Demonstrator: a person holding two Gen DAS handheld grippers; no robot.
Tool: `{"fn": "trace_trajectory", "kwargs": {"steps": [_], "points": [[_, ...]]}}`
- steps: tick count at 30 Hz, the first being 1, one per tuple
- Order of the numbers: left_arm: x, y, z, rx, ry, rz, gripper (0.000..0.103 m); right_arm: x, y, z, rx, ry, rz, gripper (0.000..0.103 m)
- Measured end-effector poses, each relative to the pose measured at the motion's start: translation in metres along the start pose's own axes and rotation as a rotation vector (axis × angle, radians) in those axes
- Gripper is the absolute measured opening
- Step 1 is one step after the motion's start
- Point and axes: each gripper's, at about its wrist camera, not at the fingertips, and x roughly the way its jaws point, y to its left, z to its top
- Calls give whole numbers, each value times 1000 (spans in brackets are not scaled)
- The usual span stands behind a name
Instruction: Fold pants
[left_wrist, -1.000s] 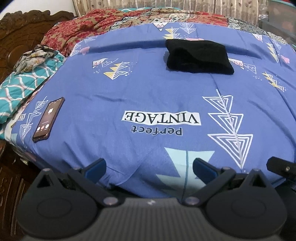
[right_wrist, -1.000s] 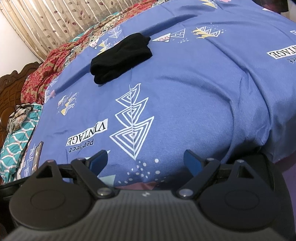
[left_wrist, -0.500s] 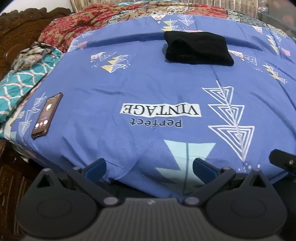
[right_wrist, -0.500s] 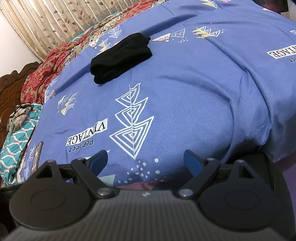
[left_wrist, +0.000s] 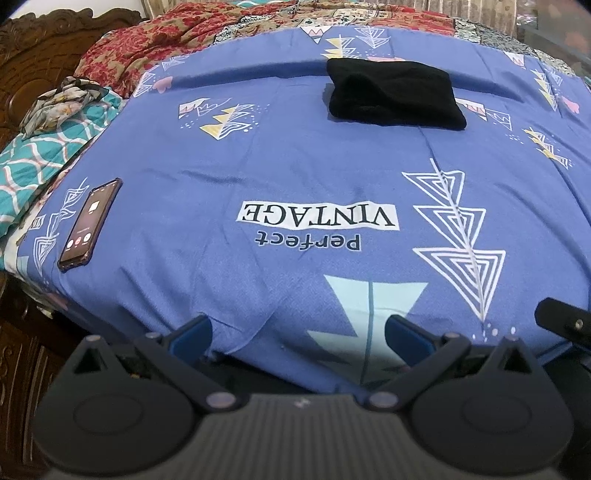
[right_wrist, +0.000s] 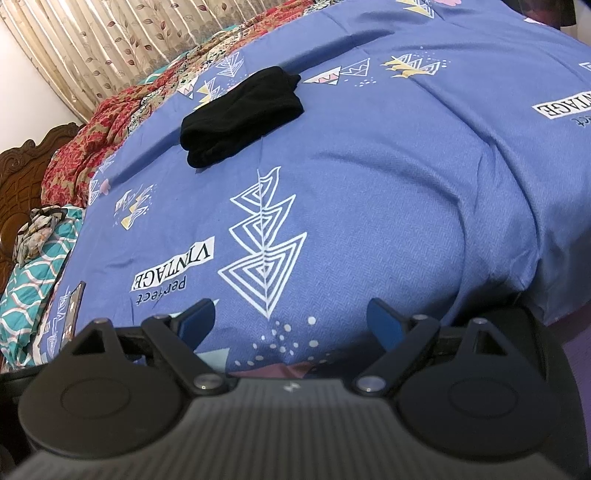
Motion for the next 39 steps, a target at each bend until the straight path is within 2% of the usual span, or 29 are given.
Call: {"fn": "trace_trajectory", "kwargs": {"steps": [28,39], "points": [[-1,-3,-2,12,-2,3,103,1,-3,1,8,-1,6,91],[3,-3,-4,16,22,-17,103,1,-4,1,12,7,9,91]]}}
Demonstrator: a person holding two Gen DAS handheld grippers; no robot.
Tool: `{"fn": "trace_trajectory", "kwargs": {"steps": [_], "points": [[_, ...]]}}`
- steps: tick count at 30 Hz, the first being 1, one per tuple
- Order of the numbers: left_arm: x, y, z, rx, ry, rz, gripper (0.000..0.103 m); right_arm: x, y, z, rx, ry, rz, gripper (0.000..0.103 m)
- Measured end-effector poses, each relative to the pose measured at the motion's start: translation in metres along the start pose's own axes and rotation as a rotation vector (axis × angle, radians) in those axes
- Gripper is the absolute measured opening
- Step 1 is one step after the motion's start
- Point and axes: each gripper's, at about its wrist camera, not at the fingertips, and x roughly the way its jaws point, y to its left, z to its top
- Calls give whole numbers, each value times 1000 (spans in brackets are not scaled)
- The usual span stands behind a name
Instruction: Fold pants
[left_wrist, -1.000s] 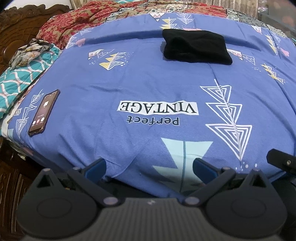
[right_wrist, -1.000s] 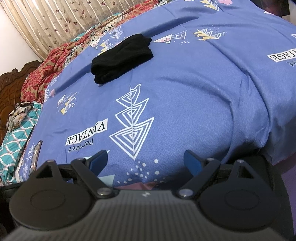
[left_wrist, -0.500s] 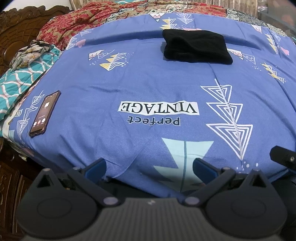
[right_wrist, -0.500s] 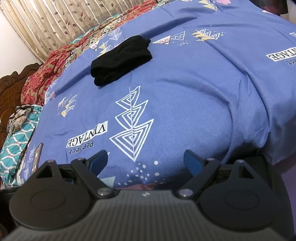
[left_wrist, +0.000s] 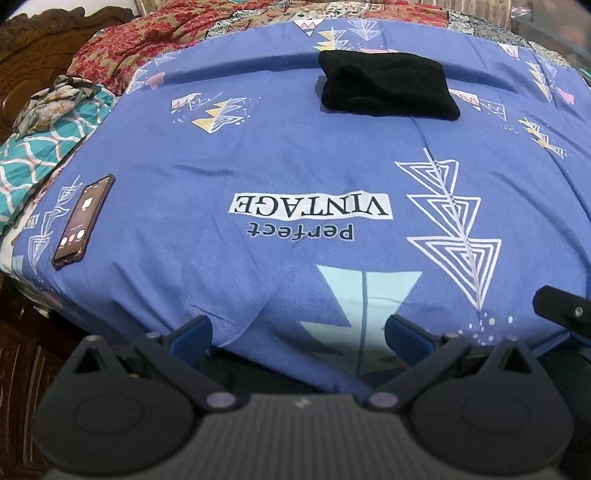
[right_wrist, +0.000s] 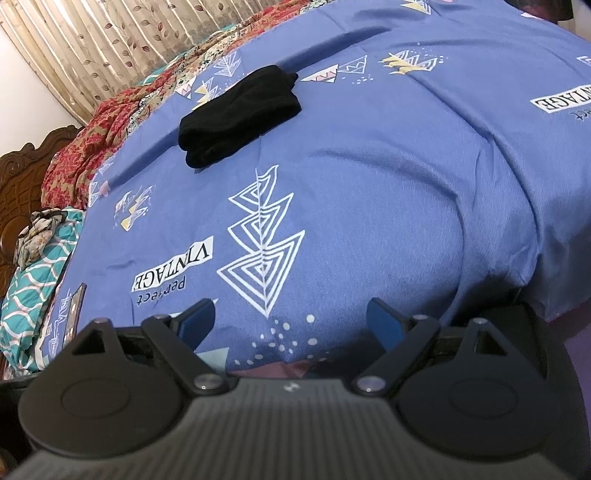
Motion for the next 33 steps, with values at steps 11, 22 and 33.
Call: {"fn": "trace_trajectory", "kwargs": {"steps": [11,22,33], "points": [[2,-4,-2,12,18,-32,103,0,-2,-1,4,1,0,91],[5,-5,-4,12,39,-41,103,0,-2,-1,4,3,1,91],[6,-5,-4,8,42,-39,103,1,-3,-1,3,1,0,91]]}}
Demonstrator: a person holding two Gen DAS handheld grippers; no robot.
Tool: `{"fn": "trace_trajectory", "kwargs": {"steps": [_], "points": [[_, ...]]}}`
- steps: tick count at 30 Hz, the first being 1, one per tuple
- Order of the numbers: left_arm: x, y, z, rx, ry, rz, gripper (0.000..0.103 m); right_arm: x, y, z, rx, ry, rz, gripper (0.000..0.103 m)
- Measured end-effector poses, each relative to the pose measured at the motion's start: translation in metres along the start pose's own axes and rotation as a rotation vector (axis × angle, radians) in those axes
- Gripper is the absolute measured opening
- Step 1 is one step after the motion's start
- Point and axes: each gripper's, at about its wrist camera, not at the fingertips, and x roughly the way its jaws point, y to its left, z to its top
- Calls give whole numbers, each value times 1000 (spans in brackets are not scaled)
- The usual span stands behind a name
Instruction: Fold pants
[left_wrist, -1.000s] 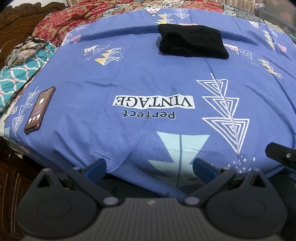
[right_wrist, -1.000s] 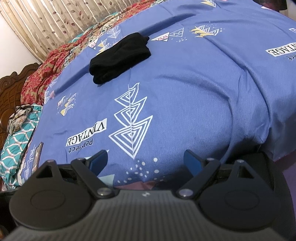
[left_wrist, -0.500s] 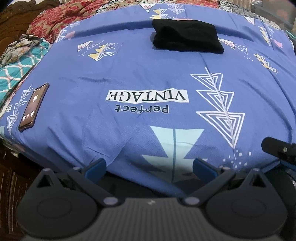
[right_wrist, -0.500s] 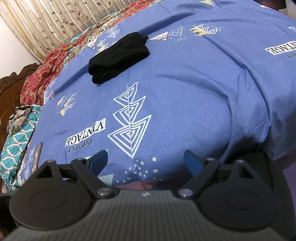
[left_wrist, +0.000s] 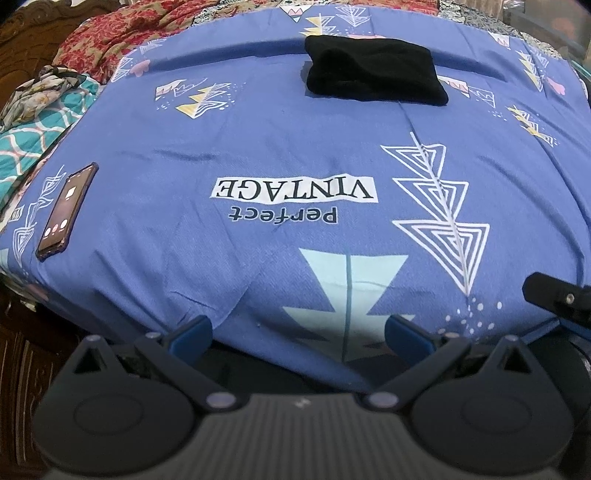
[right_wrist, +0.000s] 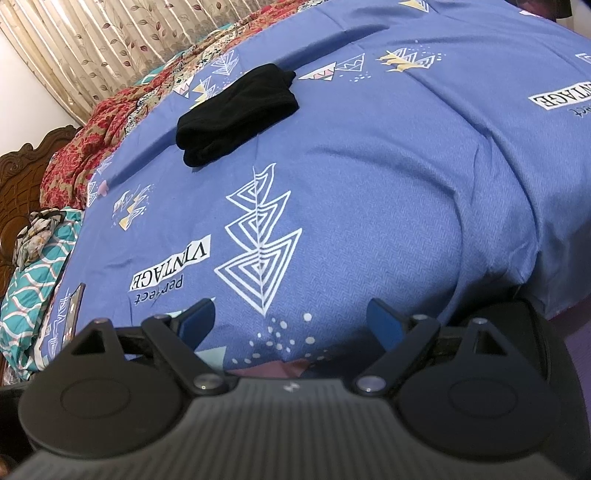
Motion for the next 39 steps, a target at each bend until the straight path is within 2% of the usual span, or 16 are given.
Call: {"fn": "trace_trajectory", "kwargs": {"steps": [22,39], "points": [[2,1,1,-7,18,0,103,1,0,-1,3,3,-1,91],[-6,-7,1,36,-35,24,103,-4,-3,3,4,-36,-10,91]]}}
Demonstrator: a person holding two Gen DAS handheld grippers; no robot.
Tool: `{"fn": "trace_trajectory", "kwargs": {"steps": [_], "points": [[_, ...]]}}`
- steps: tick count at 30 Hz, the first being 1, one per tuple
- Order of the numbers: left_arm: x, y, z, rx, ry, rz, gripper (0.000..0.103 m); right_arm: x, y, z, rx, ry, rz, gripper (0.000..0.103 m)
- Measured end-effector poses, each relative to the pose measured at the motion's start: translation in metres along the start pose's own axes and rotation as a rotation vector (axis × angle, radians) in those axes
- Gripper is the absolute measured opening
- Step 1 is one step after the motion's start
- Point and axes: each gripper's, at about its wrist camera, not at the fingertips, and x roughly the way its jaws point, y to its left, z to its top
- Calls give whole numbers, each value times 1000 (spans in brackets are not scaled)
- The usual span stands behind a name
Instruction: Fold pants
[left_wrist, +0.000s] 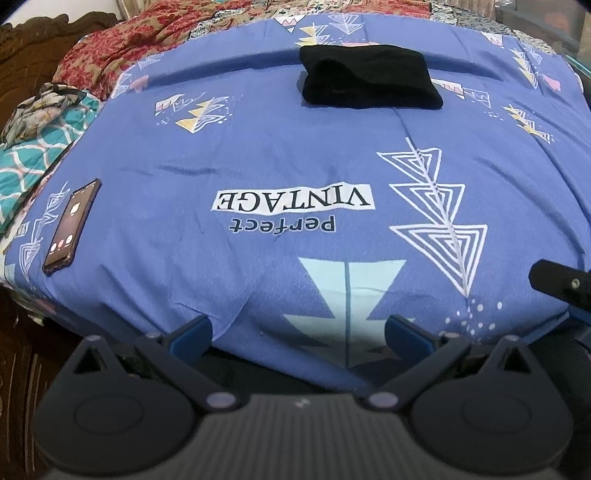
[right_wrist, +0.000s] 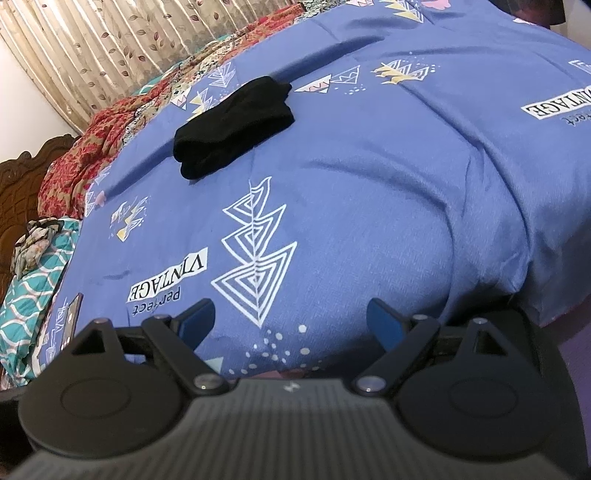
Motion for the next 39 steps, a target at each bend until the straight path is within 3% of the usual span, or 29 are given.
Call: {"fn": "trace_trajectory", "kwargs": {"steps": [8,15,30,39], "points": [[1,-1,4,4,-13,13,103,-2,0,5,-5,-12,0,91],[10,-12,20,24,-40,-10,103,1,7,23,-123,-74,-37,91],[98,-48,88,103,-12,-32,103,68,0,49,-228,-103,-57,91],[122,-56,94,95,2,-18,103,91,-6,42,-221,-121,-87,91]]}}
